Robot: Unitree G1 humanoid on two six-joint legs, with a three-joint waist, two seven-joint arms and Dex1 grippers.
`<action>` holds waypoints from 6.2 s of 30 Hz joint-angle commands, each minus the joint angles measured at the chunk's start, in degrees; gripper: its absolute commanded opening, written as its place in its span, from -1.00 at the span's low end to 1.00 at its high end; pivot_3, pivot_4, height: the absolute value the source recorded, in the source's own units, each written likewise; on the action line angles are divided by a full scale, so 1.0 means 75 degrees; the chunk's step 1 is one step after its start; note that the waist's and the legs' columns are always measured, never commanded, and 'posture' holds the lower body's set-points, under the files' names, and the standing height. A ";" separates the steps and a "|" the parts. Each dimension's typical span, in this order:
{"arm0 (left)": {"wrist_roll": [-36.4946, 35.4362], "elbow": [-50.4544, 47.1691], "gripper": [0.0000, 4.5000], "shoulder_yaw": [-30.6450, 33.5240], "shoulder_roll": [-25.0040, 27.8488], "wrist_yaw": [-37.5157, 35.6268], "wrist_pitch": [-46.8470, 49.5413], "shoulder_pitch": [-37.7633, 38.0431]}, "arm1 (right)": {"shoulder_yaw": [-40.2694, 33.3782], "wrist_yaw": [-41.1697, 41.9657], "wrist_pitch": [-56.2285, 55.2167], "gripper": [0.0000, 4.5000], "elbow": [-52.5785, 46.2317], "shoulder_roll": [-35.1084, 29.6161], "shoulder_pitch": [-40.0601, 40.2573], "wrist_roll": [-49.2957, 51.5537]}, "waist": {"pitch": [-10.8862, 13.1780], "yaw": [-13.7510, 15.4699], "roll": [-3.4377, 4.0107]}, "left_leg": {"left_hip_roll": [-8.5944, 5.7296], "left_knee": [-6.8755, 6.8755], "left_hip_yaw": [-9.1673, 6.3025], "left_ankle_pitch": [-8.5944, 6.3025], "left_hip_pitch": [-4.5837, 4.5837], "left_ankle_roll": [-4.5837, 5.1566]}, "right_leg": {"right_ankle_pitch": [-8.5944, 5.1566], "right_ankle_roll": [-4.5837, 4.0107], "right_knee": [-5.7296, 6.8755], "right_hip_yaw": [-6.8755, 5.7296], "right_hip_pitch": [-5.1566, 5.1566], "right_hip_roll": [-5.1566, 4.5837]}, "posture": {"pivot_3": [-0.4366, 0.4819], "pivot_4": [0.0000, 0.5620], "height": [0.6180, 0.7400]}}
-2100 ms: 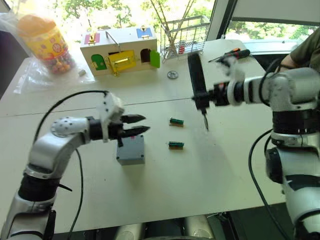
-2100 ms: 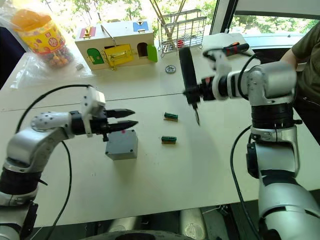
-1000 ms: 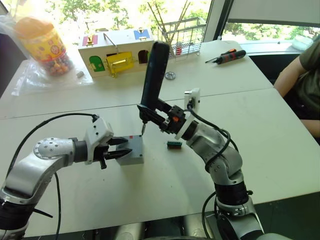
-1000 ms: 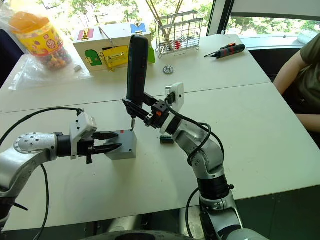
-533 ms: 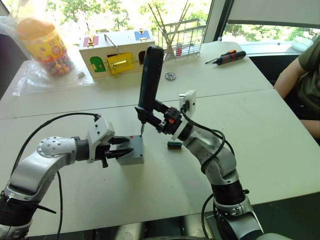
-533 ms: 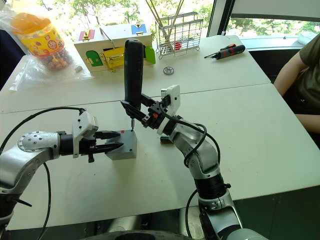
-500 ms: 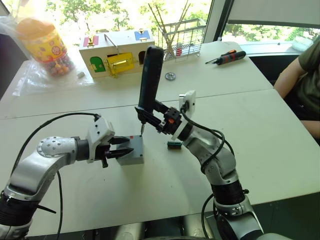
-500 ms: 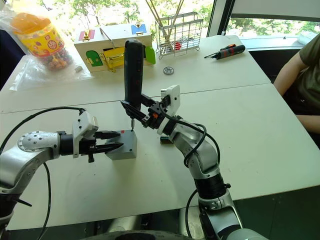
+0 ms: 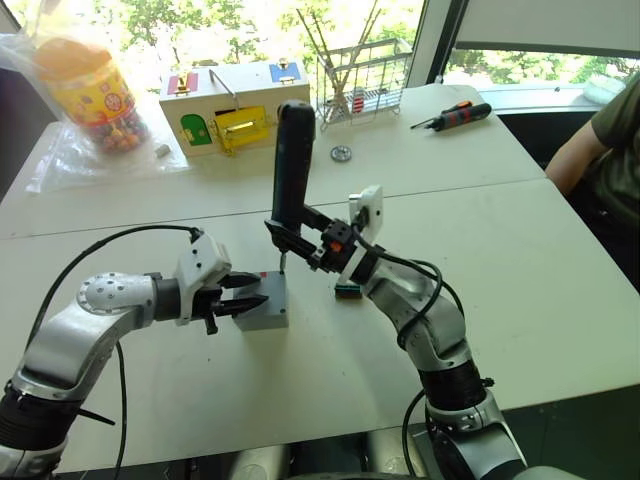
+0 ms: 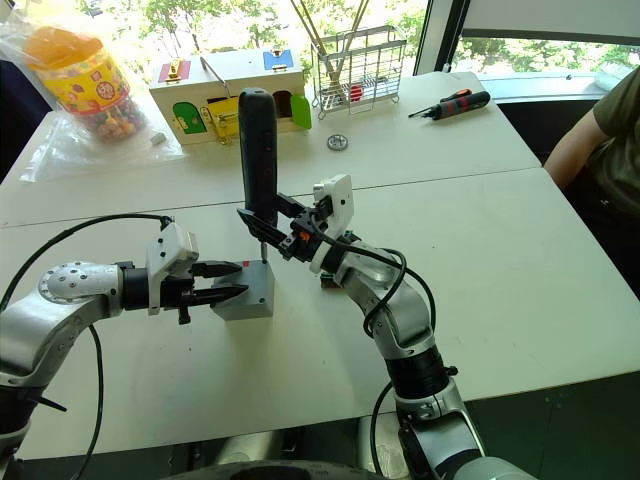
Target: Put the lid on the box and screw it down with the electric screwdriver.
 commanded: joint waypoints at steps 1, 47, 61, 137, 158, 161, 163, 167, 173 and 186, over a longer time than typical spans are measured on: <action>0.0199 0.0127 -0.18 -0.0243 0.0063 -0.0033 0.0109 0.0190 | 0.0424 0.0171 -0.0067 -0.21 -0.0062 -0.0115 0.0010 -0.0285 | -0.0007 -0.0001 0.0005 | 0.0000 -0.0001 0.0000 0.0000 0.0003 0.0000 | 0.0000 0.0000 -0.0001 0.0000 0.0004 0.0000 | -0.05 -0.47 1.00; 0.0422 0.0324 -0.18 -0.0411 -0.0100 -0.0091 -0.0064 0.0216 | 0.1018 0.0100 0.0150 -0.21 0.0740 -0.0022 0.0407 -0.1039 | -0.0239 -0.0001 0.0037 | 0.0012 -0.0121 0.0007 -0.0015 0.0171 0.0019 | -0.0004 -0.0005 -0.0048 0.0029 0.0094 0.0013 | -0.05 -0.47 1.00; 0.0512 0.0436 -0.18 -0.0521 -0.0238 -0.0103 -0.0126 0.0152 | 0.0408 -0.0234 0.0235 -0.21 0.0160 0.0134 -0.0263 -0.0821 | -0.0235 0.0011 0.0042 | 0.0024 -0.0164 0.0007 -0.0039 0.0249 0.0059 | -0.0005 -0.0005 -0.0126 0.0028 0.0183 0.0023 | -0.05 -0.47 1.00; 0.0630 0.2042 -0.18 0.1090 0.0128 -0.0166 -0.0415 -0.0653 | 0.0114 0.0687 0.3883 1.00 -0.2121 -0.5351 -0.1563 0.2956 | -0.0009 0.0175 -0.0002 | 0.0009 0.0016 0.0056 -0.0041 -0.0017 0.0065 | 0.0012 0.0022 -0.0082 0.0006 0.0019 -0.0015 | -0.05 -0.47 1.00; 0.0874 0.1290 -0.18 -0.0139 -0.0758 0.0454 -0.0163 -0.0426 | 0.1771 0.0706 0.5035 1.00 -0.1788 -0.3090 -0.0659 0.1862 | -0.0014 0.0258 -0.0011 | 0.0014 0.0024 0.0050 -0.0034 -0.0007 0.0054 | 0.0016 0.0017 -0.0083 0.0002 0.0031 -0.0019 | -0.05 -0.47 1.00; 0.1213 0.1884 -0.18 -0.0469 -0.0957 0.0373 -0.0597 -0.0860 | 0.1682 0.0627 0.5479 1.00 -0.1942 -0.2918 -0.0594 0.1978 | -0.0015 0.0236 -0.0012 | 0.0011 0.0026 0.0045 -0.0034 -0.0007 0.0053 | 0.0017 0.0016 -0.0083 -0.0005 0.0034 -0.0019 | -0.05 -0.47 1.00; 0.1526 0.2362 -0.18 -0.0567 -0.1061 0.0433 -0.1012 -0.1106 | 0.1589 0.0574 0.5654 1.00 -0.2051 -0.2963 -0.0581 0.1924 | -0.0015 0.0215 -0.0012 | 0.0011 0.0024 0.0045 -0.0034 -0.0007 0.0053 | 0.0017 0.0017 -0.0083 -0.0004 0.0031 -0.0020 | -0.05 -0.47 1.00; 0.1677 0.2821 -0.18 -0.0279 -0.0883 0.0382 -0.1358 -0.1298 | 0.1177 0.0656 0.5896 1.00 -0.2352 -0.3433 -0.0716 0.1944 | -0.0014 0.0203 -0.0012 | 0.0013 0.0020 0.0046 -0.0034 -0.0009 0.0053 | 0.0017 0.0017 -0.0083 -0.0003 0.0025 -0.0019 | -0.05 -0.47 1.00; 0.1340 0.2093 -0.18 0.0363 0.0087 -0.0270 -0.1150 -0.0308 | 0.1002 0.0886 0.5532 1.00 -0.1829 -0.3853 -0.1087 0.1566 | -0.0014 0.0160 -0.0011 | 0.0018 0.0010 0.0048 -0.0034 -0.0008 0.0054 | 0.0017 0.0017 -0.0080 0.0001 0.0016 -0.0018 | -0.05 -0.47 1.00; 0.0578 0.0405 -0.18 0.0278 -0.0317 0.0059 -0.0054 0.0539 | 0.1960 0.1969 0.4006 1.00 -0.0838 -0.3601 -0.1513 0.0432 | -0.0014 0.0235 -0.0012 | 0.0017 0.0017 0.0044 -0.0034 -0.0007 0.0053 | 0.0017 0.0016 -0.0082 0.0003 0.0029 -0.0020 | -0.05 -0.47 1.00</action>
